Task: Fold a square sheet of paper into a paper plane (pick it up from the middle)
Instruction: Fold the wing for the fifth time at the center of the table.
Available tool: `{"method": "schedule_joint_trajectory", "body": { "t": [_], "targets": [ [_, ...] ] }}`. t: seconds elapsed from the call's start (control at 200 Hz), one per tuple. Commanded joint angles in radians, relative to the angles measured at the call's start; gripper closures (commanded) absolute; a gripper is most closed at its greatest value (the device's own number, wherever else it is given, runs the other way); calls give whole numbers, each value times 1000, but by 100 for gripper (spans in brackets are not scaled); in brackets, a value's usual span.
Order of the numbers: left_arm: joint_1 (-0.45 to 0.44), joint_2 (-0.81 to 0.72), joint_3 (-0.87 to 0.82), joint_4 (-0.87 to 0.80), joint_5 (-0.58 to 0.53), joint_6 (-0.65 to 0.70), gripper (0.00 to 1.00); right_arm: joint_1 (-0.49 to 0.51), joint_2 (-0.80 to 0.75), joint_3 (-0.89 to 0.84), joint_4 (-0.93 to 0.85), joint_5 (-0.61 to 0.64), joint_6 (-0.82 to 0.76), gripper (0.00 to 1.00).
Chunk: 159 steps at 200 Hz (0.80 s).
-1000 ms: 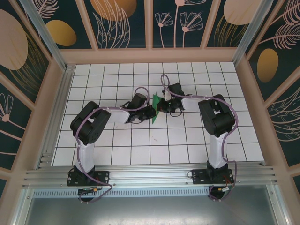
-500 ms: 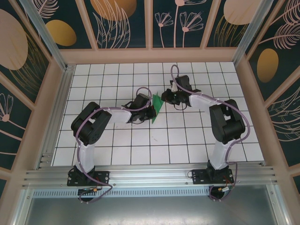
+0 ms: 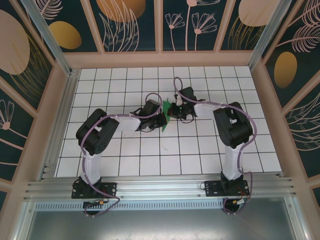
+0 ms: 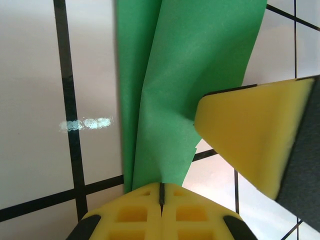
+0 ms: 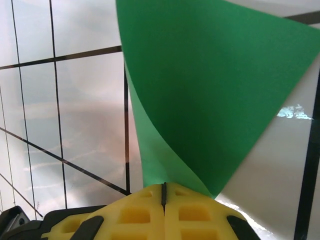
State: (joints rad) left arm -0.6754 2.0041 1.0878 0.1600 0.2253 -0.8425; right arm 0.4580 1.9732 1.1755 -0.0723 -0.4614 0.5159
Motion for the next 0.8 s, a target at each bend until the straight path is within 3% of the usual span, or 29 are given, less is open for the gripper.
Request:
{"method": "schedule_joint_trajectory", "body": {
  "t": [0.0,0.545,0.791],
  "targets": [
    [-5,41,-20,-122,-37,-24,96,-7,24,-10,11,-32,18,100],
    [56,-112,36,12,56,-106,91,-18,123,19,-76,-30,-66,100],
    [97,-71,66,72,38,-93,89,2,100,-6,-115,-86,-167,100]
  ]
}}
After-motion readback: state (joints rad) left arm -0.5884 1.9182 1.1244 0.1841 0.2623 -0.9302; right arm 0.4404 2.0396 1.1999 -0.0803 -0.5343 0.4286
